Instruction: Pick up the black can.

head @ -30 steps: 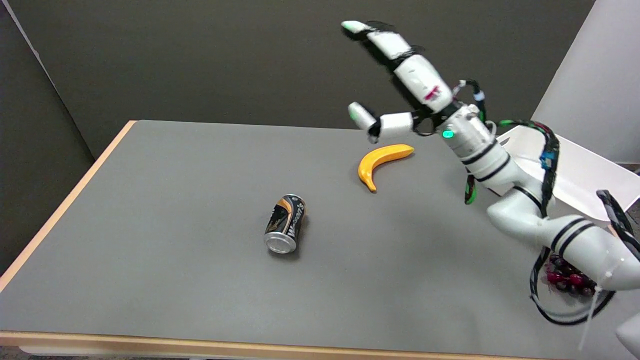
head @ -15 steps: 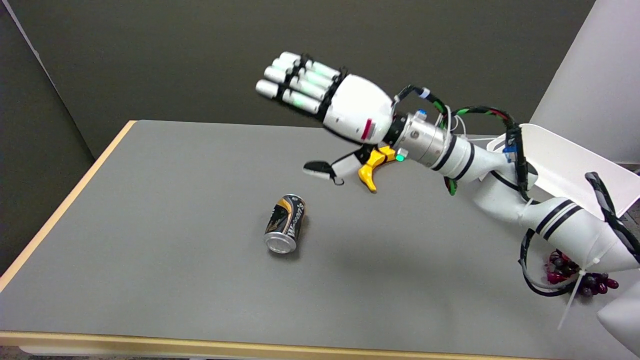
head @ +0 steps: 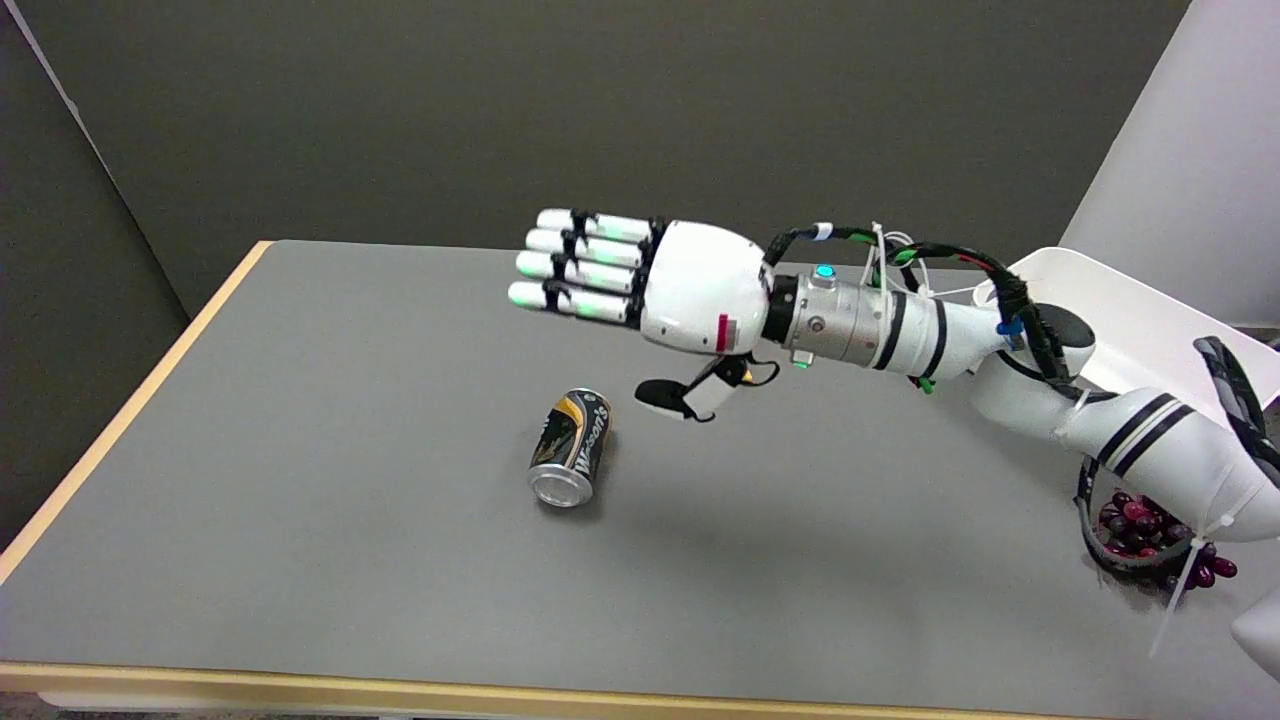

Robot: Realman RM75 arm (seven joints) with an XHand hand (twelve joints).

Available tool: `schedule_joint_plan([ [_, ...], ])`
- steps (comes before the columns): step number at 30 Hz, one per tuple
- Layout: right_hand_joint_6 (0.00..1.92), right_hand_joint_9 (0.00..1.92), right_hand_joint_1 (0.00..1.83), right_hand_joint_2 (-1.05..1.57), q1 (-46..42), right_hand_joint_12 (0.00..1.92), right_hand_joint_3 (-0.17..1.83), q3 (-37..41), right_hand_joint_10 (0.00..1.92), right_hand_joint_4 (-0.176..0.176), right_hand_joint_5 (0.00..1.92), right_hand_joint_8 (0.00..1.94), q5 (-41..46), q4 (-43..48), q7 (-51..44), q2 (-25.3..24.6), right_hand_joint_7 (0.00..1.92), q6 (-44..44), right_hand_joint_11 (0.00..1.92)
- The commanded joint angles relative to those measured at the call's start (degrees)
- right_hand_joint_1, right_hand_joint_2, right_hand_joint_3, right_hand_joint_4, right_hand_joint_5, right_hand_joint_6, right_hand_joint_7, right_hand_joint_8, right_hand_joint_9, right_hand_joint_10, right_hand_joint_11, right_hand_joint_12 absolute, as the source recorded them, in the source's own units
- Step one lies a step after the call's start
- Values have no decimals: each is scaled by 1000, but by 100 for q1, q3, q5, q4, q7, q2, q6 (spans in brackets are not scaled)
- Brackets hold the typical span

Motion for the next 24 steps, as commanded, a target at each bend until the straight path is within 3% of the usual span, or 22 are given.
schedule_joint_plan([
  [1,-1,-1,750,570,712,145,859,-1404,-1,3,-1,-1,-495,-417,122,236,-1,-34,-1],
  [8,-1,-1,760,565,768,101,838,-1533,-1,9,-1,-1,-382,-1251,58,-324,-1,-2,-1],
  [24,-1,-1,777,572,864,83,855,-1556,-1,4,-1,-1,-280,-1917,-6,-864,-1,-66,-1],
])
